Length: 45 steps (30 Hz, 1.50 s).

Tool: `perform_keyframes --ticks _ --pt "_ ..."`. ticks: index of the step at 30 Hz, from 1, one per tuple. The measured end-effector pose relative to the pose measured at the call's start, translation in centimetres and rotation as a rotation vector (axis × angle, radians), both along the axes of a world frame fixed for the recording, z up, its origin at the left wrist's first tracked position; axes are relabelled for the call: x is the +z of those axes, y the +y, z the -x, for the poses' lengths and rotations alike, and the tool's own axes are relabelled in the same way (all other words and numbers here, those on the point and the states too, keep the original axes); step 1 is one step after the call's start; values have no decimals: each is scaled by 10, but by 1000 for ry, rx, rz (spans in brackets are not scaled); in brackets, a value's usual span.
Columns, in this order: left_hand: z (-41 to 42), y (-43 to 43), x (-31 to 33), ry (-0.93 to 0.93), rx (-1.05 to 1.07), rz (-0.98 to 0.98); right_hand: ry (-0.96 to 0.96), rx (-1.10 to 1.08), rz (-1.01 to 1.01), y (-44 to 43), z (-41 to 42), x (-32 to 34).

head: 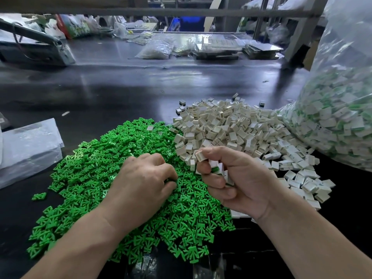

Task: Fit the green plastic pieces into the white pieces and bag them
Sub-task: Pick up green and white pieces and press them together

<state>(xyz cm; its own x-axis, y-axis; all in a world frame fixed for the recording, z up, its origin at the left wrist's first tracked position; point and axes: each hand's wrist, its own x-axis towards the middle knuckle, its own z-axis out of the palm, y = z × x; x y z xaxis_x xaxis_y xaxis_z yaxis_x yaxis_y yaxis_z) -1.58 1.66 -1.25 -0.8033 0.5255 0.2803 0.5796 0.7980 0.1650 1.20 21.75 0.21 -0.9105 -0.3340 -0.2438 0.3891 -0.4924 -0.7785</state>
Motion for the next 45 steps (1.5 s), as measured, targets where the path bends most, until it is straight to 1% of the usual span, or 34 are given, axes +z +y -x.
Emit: perform_keyframes --ticks 2,3,5,7,8,11,13,16,19,22,26,28,31,33,35,37,39,41,45 --pt "0 -1 -2 -7 -9 -27 12 -24 -44 -1 -1 -1" --pt "-1 -1 -3 -21 -7 -76 25 -36 -67 -1 -1 -1" --pt "-2 -3 -2 -87 32 -238 54 -55 -116 -1 -2 -2" --pt "-3 -3 -1 -180 81 -440 75 -67 -171 -2 -3 -2" --pt "-4 -2 0 -254 89 -555 79 -72 -203 -3 -3 -3" --pt "-9 2 10 -590 24 -921 81 -79 -284 -7 -5 -3" --pt "-12 4 14 -690 -10 -1020 87 -68 -320 -9 -5 -4" --pt "-13 5 15 -738 -29 -1057 101 -61 -347 -10 -6 -5" --pt "-14 6 16 -748 -35 -1069 117 -72 -356 -11 -5 -5" --pt "-15 5 17 -729 -47 -1092 131 -79 -335 -11 -6 -5" --pt "-16 6 17 -694 -47 -1077 169 -69 -319 -11 -7 -6" --pt "-17 6 18 -661 -32 -1056 192 -77 -353 -11 -7 -6" --pt "-19 5 20 -591 -26 -970 244 -97 -441 -11 -8 -6" --pt "-19 5 20 -588 -30 -979 250 -102 -435 -12 -9 -5" --pt "-19 5 20 -698 -75 -1101 241 -80 -352 -13 -10 -3" --pt "-19 7 18 -895 -150 -1262 228 -44 -256 -13 -12 1" --pt "-19 9 17 -1045 -208 -1380 225 -8 -220 -13 -13 4" --pt "-18 10 16 -1128 -244 -1430 219 24 -232 -13 -14 6" --pt "-16 9 16 -1256 -260 -1447 208 44 -243 -12 -14 7"
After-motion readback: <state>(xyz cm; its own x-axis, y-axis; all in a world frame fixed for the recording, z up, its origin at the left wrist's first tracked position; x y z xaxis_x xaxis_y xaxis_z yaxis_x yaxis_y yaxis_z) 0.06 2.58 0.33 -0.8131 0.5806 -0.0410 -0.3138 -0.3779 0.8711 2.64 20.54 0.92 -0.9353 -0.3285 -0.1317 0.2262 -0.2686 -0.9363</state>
